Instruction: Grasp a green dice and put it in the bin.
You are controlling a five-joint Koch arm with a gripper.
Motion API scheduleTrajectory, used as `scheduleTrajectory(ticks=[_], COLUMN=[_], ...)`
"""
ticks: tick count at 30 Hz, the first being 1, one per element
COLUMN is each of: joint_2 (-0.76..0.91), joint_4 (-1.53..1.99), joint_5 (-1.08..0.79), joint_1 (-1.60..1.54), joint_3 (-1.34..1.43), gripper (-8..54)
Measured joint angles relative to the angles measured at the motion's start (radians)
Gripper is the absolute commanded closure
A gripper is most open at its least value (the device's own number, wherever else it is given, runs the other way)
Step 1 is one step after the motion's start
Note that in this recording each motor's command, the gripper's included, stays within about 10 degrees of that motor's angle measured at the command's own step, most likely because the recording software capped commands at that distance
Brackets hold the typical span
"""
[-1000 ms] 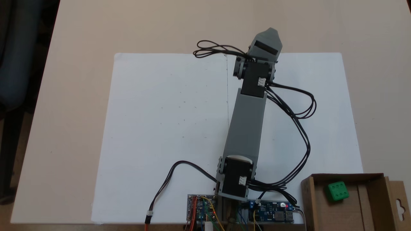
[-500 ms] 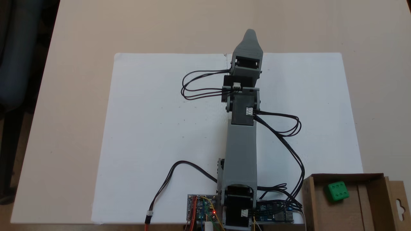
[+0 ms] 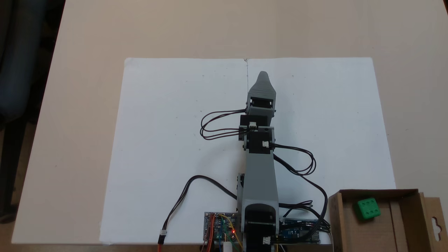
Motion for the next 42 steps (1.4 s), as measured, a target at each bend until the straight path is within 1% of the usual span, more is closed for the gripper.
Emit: scheduleTrajectory(ticks=[4,15,23,27,37,42], joint_2=[0.000,0.002,0.002,0.002,0.002,0.000], joint_4=[-0.127,-0.509,-0.764,-0.884,-1.175,-1.218], joint_5=[0.000,-0.014,-0.035,-0.037,-0.037,-0.037], joint_1=[0.006,0.011,0.011,0.011,0.011,0.011], joint_3=[0.135,0.385,0.417,0.417,0.417,0.417], gripper=[2.5,2.4,1.7,0.3,0.4,0.4])
